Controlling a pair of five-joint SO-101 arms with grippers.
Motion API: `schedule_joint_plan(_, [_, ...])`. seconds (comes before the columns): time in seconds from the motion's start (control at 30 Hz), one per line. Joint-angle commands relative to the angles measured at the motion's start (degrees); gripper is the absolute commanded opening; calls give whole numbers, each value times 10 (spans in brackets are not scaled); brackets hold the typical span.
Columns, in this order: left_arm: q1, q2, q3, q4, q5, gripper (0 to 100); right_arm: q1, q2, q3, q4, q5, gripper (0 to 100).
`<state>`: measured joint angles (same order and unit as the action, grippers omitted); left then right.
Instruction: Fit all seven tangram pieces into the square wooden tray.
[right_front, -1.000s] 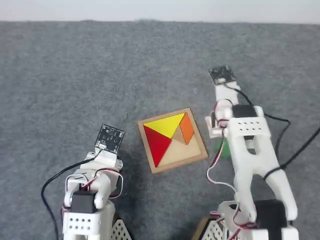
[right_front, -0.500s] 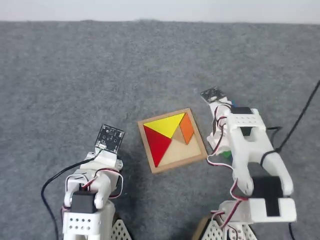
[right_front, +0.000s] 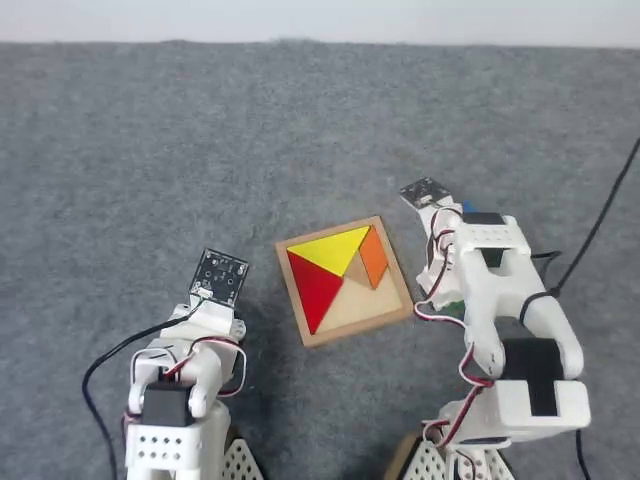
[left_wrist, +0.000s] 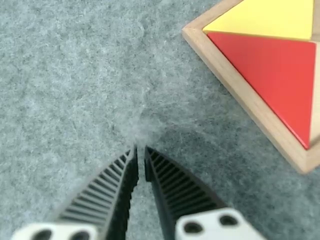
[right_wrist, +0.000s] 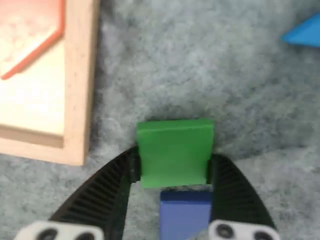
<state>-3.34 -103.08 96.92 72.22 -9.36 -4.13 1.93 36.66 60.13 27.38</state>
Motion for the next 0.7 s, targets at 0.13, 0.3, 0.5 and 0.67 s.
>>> schedule_joint_plan(0.13, [-3,-10,-6,2,-4,22,-20,0,-67,7,-18,71])
schedule_joint_plan(0.3, [-3,-10,-6,2,-4,22,-78,0,-150,86,-27,69])
schedule_joint_plan(0.5, [-3,-10,-6,2,-4,22,-203,0,-194,109,-52,69])
schedule_joint_plan(0.67, [-3,-10,-6,2,-4,22,-292,1,-180,84,-67,69])
